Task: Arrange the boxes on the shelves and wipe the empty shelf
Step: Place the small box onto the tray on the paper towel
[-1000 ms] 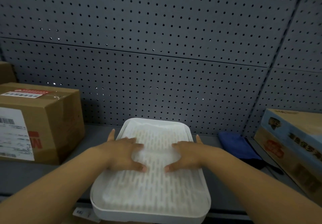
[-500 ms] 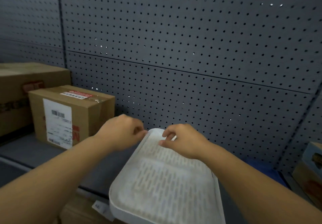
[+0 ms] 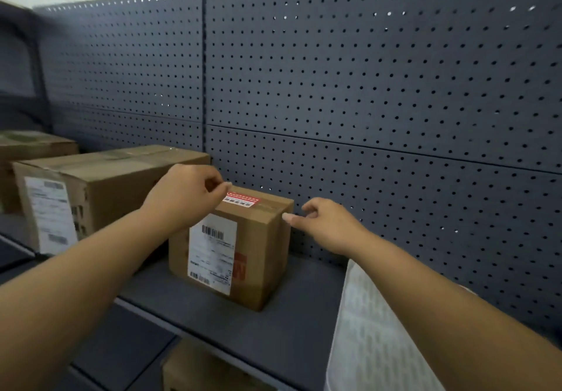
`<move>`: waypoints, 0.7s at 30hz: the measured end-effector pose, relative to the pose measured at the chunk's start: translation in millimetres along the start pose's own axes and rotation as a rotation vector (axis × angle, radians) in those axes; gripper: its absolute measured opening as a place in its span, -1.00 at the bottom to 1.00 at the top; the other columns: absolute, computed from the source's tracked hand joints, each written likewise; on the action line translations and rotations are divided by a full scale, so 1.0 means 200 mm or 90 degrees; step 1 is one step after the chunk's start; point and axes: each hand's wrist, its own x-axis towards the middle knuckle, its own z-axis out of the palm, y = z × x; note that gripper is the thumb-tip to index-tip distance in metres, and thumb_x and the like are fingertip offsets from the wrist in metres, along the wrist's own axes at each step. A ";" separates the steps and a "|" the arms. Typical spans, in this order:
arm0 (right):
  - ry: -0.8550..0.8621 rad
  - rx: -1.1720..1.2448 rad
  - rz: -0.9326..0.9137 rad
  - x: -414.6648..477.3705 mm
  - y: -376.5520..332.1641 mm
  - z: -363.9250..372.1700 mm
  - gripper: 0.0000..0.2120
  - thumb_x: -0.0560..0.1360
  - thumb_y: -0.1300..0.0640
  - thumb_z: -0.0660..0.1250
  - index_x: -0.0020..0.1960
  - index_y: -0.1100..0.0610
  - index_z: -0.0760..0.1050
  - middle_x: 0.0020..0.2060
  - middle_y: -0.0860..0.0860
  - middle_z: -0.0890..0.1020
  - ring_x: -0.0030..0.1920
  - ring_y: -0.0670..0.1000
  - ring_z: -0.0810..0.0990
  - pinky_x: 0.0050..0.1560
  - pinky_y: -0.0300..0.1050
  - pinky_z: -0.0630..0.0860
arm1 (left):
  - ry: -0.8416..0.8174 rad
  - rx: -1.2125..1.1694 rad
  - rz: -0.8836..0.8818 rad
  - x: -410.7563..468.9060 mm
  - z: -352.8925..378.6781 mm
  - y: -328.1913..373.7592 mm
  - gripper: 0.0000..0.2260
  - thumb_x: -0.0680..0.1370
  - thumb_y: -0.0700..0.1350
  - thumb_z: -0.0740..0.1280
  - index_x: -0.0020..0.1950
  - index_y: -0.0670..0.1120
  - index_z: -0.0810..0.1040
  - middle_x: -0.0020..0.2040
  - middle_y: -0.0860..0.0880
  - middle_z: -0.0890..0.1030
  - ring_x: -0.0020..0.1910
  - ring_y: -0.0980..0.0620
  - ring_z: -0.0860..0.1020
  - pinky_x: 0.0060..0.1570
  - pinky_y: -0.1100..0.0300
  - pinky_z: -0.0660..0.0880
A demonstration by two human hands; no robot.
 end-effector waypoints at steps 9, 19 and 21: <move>0.020 0.143 0.188 0.16 -0.16 0.19 -0.24 0.44 -0.41 0.11 0.39 0.13 0.32 0.11 0.04 0.50 0.09 0.10 0.54 -0.07 0.02 0.60 | -0.039 -0.103 -0.178 0.12 0.10 -0.38 -0.45 0.53 0.15 0.25 0.42 -0.11 0.32 0.37 -0.16 0.44 0.31 -0.14 0.43 0.23 -0.02 0.41; -0.036 0.295 0.243 0.17 -0.18 0.28 -0.50 0.53 -0.15 0.25 0.33 0.14 0.38 0.06 0.14 0.62 0.02 0.17 0.61 0.01 0.14 0.60 | -0.132 -0.331 -0.296 0.18 0.23 -0.51 -0.56 0.54 0.07 0.28 0.31 -0.16 0.49 0.25 -0.15 0.56 0.22 -0.13 0.50 0.18 0.01 0.39; -0.031 0.326 0.250 0.16 -0.19 0.28 -0.51 0.49 -0.18 0.29 0.26 0.13 0.42 0.02 0.13 0.65 0.04 0.19 0.63 0.00 0.15 0.60 | -0.116 -0.335 -0.283 0.19 0.22 -0.51 -0.61 0.53 0.07 0.30 0.26 -0.13 0.54 0.20 -0.12 0.58 0.14 -0.08 0.51 0.09 0.05 0.39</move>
